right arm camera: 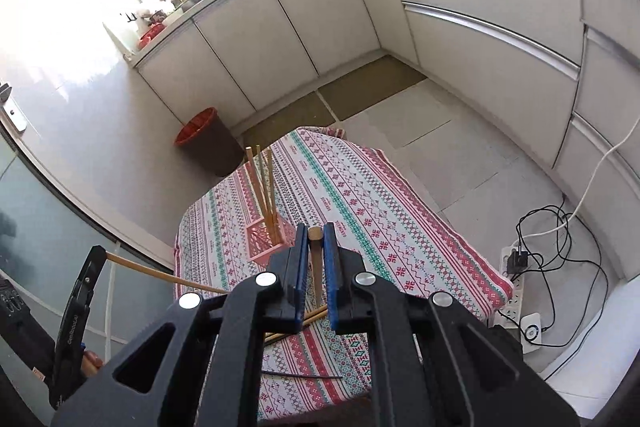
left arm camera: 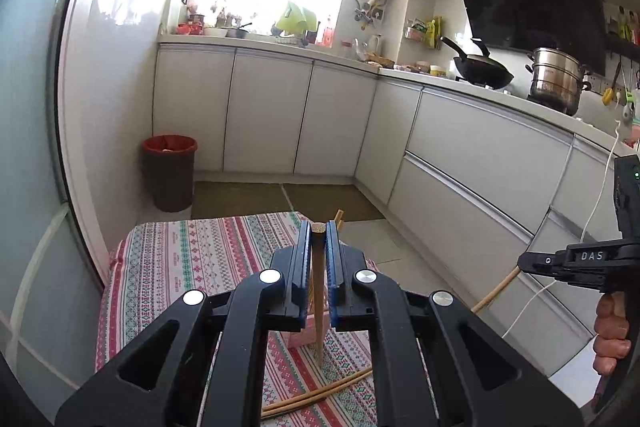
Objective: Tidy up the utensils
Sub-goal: 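Carry the upright chopstick over the pink cup with the left tool while the right tool holds another, then open both tools above the pink cup to drop the chopsticks in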
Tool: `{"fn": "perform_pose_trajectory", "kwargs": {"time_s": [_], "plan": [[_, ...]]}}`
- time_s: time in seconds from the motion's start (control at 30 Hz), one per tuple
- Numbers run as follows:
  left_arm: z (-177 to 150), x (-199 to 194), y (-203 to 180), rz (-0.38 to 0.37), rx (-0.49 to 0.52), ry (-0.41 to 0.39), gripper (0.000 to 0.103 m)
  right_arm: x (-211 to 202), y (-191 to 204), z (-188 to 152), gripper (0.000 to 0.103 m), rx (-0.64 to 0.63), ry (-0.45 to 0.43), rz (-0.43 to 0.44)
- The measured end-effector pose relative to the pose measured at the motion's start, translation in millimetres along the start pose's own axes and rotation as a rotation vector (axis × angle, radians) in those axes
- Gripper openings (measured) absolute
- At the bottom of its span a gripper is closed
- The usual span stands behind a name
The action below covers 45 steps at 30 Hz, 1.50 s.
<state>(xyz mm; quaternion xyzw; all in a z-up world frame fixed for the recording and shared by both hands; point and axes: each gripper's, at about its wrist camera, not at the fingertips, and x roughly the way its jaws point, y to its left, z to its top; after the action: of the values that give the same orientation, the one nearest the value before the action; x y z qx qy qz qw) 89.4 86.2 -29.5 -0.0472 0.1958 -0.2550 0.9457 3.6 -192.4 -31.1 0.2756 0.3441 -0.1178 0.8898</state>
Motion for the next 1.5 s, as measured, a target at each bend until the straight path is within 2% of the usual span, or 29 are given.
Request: {"fn": "perform_pose_trajectory", "kwargs": {"time_s": [0.23, 0.47, 0.67, 0.73, 0.77, 0.8, 0.87, 1.03, 1.13, 1.5], "plan": [[39, 7, -8, 0.067, 0.032, -0.061, 0.006, -27, 27, 31, 0.008, -0.046, 0.001, 0.106], [65, 38, -6, 0.103, 0.007, -0.077, 0.006, -29, 61, 63, 0.008, -0.066, -0.061, 0.158], [52, 83, 2, 0.120, -0.024, -0.041, 0.007, 3, 80, 78, 0.008, -0.087, -0.053, 0.153], [37, 104, 6, 0.129, -0.029, 0.020, 0.007, 14, 85, 77, 0.008, -0.104, -0.058, 0.140], [31, 111, 10, 0.132, -0.035, 0.039, 0.011, 20, 88, 76, 0.008, -0.113, -0.055, 0.135], [24, 113, 14, 0.120, -0.052, 0.046, 0.024, 26, 91, 74, 0.008, -0.124, -0.049, 0.130], [19, 107, 25, 0.110, -0.098, 0.029, 0.034, 36, 95, 72, 0.008, -0.140, -0.048, 0.117], [29, 81, 46, 0.139, -0.167, -0.017, 0.034, 54, 103, 68, 0.008, -0.174, -0.047, 0.090], [33, 67, 53, 0.155, -0.183, -0.038, 0.038, 64, 107, 66, 0.008, -0.188, -0.041, 0.073], [25, 74, 63, 0.202, -0.204, 0.016, 0.040, 110, 125, 51, 0.008, -0.245, -0.011, 0.037]]}}
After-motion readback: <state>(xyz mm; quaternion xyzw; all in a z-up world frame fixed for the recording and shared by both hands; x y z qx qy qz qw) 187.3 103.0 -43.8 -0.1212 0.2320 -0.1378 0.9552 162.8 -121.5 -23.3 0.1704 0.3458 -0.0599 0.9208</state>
